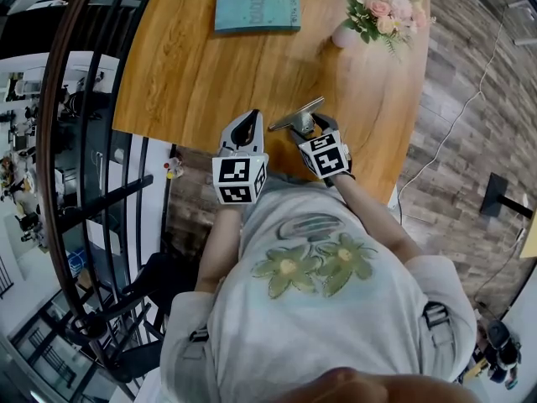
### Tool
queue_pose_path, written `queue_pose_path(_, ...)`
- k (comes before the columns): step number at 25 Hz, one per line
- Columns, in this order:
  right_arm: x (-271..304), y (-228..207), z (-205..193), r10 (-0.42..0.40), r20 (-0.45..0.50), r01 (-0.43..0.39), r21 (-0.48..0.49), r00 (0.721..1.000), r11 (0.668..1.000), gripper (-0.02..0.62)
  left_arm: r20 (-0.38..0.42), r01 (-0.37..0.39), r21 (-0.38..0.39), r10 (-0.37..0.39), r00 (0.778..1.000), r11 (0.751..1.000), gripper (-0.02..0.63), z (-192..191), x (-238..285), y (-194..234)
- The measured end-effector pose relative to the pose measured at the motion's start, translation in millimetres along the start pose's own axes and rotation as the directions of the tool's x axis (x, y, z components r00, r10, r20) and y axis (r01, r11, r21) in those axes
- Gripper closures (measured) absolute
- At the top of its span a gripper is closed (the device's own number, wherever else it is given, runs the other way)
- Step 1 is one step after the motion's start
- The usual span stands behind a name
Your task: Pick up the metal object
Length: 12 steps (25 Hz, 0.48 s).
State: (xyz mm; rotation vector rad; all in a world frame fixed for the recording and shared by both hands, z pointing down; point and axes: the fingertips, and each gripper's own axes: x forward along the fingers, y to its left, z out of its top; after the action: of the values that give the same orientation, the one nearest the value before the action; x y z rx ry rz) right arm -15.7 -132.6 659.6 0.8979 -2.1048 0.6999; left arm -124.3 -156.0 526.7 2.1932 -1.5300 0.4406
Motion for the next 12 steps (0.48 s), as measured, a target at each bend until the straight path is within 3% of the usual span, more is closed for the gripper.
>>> queue_pose_path(12,22,-5,-5,-0.044,-0.014,0.044,-0.023,0.999,0.999,0.316,-0.025,0.005,-0.021,-0.006,1.0,1.0,0.592,-12,2,2)
